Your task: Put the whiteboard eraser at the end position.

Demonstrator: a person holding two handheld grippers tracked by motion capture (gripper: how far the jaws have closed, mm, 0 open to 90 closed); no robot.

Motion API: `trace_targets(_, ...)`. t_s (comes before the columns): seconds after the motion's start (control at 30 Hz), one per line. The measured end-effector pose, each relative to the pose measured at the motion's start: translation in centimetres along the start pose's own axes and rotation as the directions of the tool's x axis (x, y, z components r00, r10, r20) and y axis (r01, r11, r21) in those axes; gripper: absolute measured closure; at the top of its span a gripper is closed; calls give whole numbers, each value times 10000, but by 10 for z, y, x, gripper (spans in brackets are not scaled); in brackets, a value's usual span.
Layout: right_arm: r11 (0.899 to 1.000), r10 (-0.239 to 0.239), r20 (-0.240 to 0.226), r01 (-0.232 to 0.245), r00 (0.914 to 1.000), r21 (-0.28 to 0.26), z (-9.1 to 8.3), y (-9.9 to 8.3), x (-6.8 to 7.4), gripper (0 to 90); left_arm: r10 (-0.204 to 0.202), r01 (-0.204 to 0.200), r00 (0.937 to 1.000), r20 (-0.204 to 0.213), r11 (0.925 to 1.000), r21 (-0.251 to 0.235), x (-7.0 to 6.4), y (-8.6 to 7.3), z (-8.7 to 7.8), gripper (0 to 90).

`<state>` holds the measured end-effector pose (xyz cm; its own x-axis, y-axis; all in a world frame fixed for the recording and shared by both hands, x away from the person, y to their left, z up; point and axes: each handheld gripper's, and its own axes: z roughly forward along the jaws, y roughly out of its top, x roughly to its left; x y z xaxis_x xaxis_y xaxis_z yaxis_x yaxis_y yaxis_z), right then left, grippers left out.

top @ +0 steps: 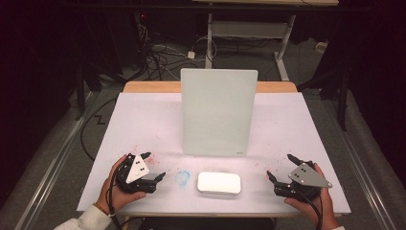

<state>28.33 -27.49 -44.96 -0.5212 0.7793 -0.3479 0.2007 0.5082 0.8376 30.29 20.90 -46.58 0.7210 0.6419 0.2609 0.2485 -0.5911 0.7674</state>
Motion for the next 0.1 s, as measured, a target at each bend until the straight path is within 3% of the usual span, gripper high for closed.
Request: trace_targets(0.1,10000,-97,40,97,9999,1,-1,1,1,169,16,-16,10000,19,10000,47,1,0,1,173)
